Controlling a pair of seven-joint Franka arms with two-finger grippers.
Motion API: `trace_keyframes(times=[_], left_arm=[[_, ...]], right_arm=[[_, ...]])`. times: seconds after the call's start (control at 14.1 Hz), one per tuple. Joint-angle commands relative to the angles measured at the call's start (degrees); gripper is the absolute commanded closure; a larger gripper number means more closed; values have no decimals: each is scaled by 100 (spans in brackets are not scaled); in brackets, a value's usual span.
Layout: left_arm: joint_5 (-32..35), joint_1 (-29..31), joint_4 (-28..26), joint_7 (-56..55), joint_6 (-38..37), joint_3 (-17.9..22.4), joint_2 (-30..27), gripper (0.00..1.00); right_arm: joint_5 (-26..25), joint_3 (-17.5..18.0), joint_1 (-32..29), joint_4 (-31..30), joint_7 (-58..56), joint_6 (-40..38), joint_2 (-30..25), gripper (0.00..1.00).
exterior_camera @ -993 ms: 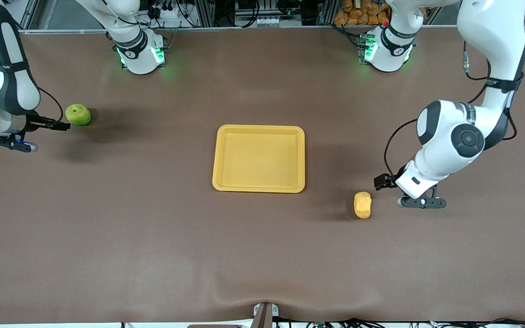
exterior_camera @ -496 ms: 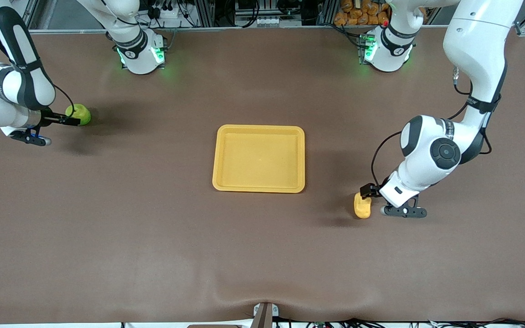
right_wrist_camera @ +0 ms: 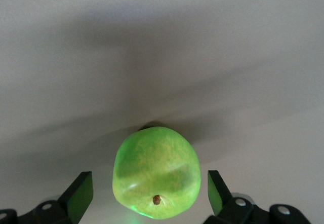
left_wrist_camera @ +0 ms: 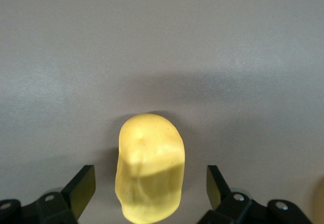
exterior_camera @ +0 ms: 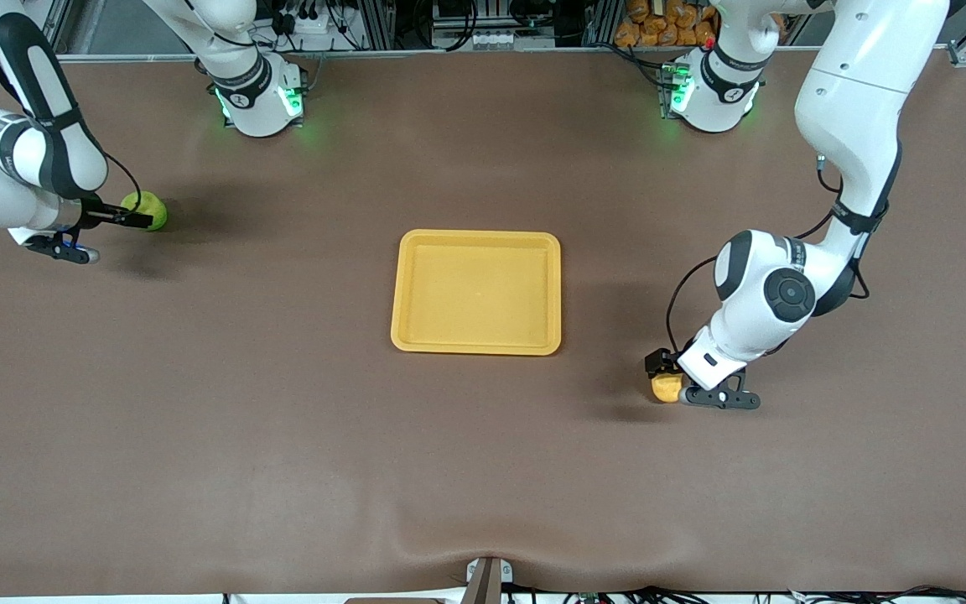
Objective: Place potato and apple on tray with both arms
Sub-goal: 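Lower and close the left gripper on the potato while the right grasps the apple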
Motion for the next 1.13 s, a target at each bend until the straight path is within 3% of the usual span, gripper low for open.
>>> trace_keyframes(times=[0.0,0.35,0.5,0.64,0.85,1.06], left_arm=[[307,-38,127,41,29,16,107,15],[388,-91,127,6,29,16,187,33],[388,-100,127,-3,29,25,204,44],[388,-100,127,-11,29,25,196,61],[379,-197,188,-29,-6,25,178,97],[388,-232,189,-20,-67,42,99,100]], right_arm=[[-133,95,-175,-176,-6,172,-109,0],[-133,103,-289,-176,-6,172,-12,0],[-133,103,-315,-184,2,181,58,0],[-133,103,-315,-184,2,225,93,0],[-133,103,-342,-430,20,566,111,0],[-133,103,-394,-518,20,752,234,0]])
